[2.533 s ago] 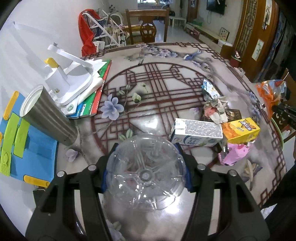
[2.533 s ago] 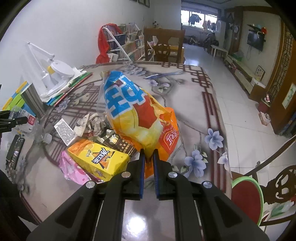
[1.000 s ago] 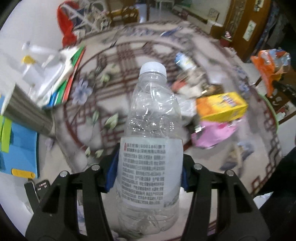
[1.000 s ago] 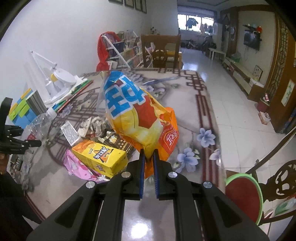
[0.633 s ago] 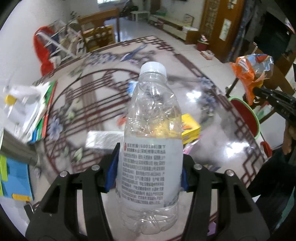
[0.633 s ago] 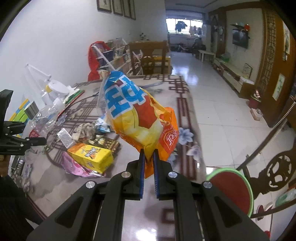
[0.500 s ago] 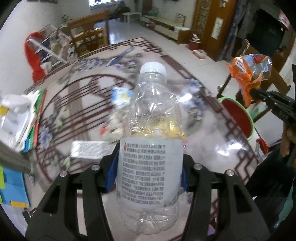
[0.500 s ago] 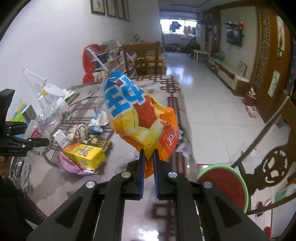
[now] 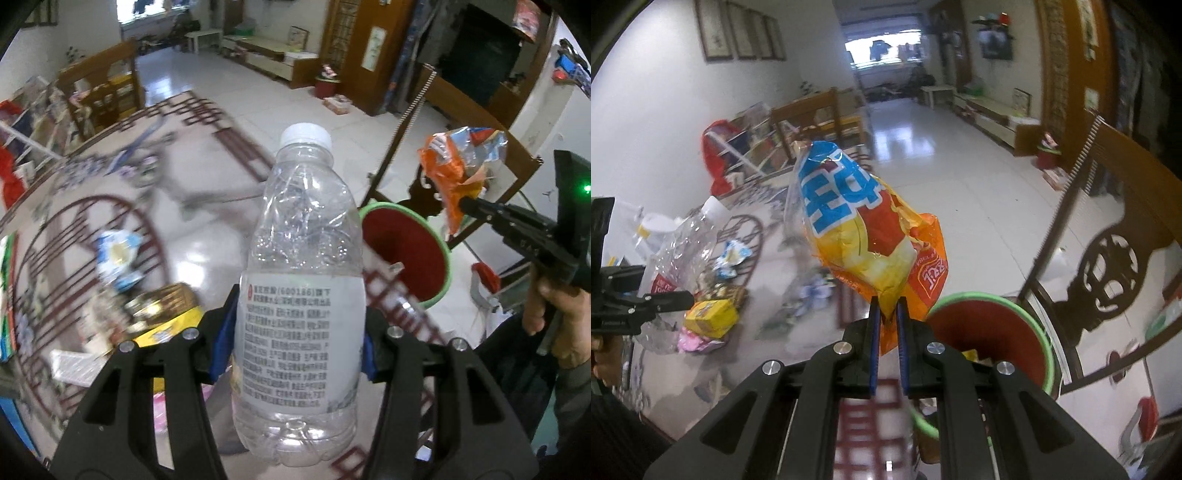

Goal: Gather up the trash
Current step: 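Carry the chip bag and plastic bottle over the red bin and open both tools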

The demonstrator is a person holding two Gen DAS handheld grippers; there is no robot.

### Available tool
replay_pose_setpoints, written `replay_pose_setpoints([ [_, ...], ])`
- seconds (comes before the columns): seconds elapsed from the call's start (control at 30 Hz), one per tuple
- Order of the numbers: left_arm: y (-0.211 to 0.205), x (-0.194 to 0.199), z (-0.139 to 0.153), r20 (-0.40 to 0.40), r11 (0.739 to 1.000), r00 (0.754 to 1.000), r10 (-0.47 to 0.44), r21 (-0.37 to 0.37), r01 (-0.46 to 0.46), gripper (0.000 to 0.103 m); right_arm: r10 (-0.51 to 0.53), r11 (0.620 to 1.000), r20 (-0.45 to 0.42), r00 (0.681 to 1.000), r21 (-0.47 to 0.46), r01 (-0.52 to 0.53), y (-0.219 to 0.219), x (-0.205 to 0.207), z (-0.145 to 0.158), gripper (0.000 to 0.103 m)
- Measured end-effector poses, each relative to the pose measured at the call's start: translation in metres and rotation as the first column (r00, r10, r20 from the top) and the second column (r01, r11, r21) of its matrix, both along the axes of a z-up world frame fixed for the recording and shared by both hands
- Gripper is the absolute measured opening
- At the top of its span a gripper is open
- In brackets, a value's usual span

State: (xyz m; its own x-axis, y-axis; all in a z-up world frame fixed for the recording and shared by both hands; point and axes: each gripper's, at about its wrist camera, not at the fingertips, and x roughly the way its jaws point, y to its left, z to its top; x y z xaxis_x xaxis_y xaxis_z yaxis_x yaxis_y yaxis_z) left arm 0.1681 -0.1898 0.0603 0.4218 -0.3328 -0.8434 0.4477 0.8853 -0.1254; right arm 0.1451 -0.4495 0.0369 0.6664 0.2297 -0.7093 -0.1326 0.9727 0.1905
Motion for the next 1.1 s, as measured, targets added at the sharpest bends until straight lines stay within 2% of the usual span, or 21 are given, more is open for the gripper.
replay_pose_setpoints([
  [0.17, -0.047, 0.016, -0.009, -0.026, 0.996, 0.997, -0.074, -0.055, 0.073, 0.052, -0.07, 0.997, -0.021, 0.997, 0.017, 0.07, -0.035, 0.005, -0.011, 0.008],
  [0.53, -0.138, 0.039, -0.04, -0.088, 0.978, 0.979, -0.185, -0.112, 0.174, 0.052, -0.202, 0.97, -0.079, 0.976, 0.123, 0.21, -0.095, -0.002, -0.039, 0.008],
  [0.67, -0.164, 0.047, -0.049, -0.115, 0.972, 0.973, -0.2, -0.145, 0.183, 0.052, -0.227, 0.959, -0.115, 0.967, 0.149, 0.243, -0.105, -0.005, -0.048, 0.008],
  [0.9, -0.203, 0.055, -0.073, -0.171, 0.969, 0.961, -0.218, -0.159, 0.191, 0.052, -0.257, 0.942, -0.165, 0.952, 0.178, 0.286, -0.116, -0.01, -0.058, 0.008],
  [1.03, -0.213, 0.058, -0.082, -0.19, 0.97, 0.958, -0.214, -0.16, 0.185, 0.052, -0.257, 0.941, -0.198, 0.946, 0.173, 0.292, -0.119, -0.01, -0.065, 0.008],
  [1.1, -0.215, 0.059, -0.084, -0.186, 0.973, 0.962, -0.201, -0.155, 0.174, 0.056, -0.248, 0.942, -0.206, 0.946, 0.176, 0.286, -0.117, -0.01, -0.067, 0.008],
])
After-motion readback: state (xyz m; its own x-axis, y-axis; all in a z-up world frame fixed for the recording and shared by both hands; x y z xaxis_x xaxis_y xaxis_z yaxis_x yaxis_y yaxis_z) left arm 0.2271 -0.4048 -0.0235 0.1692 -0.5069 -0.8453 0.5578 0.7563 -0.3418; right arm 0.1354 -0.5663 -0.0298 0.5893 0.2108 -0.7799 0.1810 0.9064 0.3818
